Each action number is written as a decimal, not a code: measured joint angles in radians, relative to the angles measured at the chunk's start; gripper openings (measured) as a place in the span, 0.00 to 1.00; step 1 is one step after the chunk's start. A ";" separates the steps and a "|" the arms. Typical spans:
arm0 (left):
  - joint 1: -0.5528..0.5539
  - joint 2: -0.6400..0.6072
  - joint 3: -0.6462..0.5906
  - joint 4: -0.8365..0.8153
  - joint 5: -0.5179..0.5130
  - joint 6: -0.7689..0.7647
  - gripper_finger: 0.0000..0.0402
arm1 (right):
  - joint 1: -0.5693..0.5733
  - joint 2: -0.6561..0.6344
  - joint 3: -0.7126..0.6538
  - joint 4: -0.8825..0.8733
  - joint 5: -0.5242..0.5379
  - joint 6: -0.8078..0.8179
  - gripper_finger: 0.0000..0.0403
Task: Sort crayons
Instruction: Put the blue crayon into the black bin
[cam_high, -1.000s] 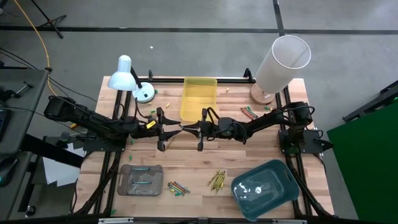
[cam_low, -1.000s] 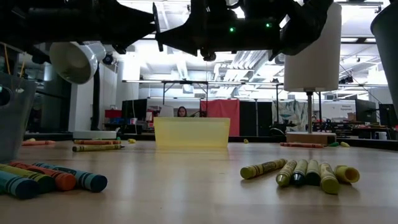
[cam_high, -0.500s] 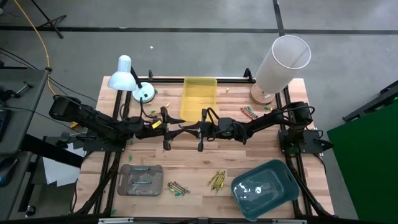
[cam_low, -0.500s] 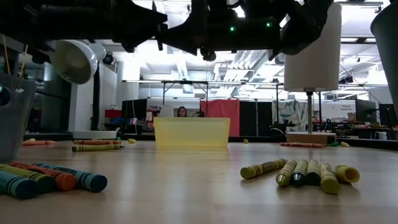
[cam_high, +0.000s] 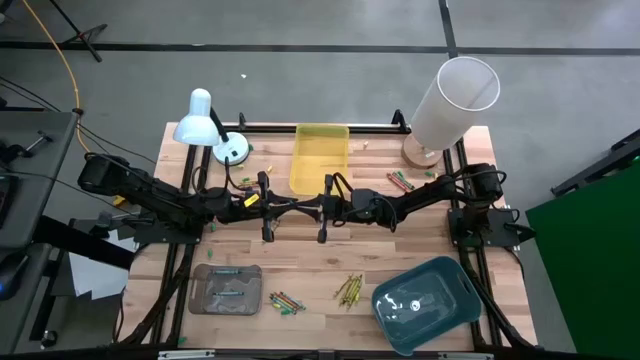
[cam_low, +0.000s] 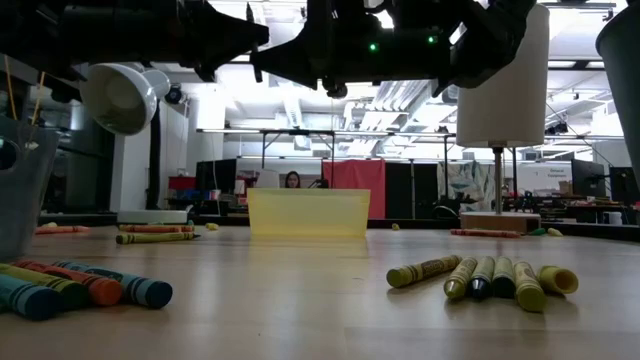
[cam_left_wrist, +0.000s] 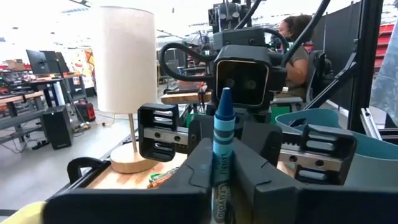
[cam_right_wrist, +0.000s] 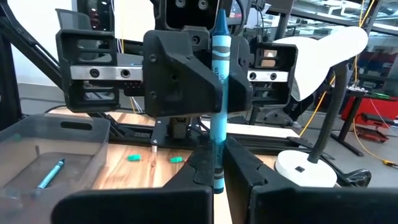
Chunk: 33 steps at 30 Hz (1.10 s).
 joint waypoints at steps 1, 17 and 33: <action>0.000 0.000 0.000 0.000 0.000 0.000 0.03 | 0.000 0.000 0.000 0.000 -0.001 0.001 0.02; -0.003 -0.115 -0.001 -0.203 -0.145 0.034 0.01 | 0.038 0.000 0.001 -0.008 0.373 -0.149 0.40; -0.034 -0.379 -0.014 -0.494 -0.190 0.016 0.02 | 0.114 -0.047 -0.005 -0.110 0.622 -0.297 0.48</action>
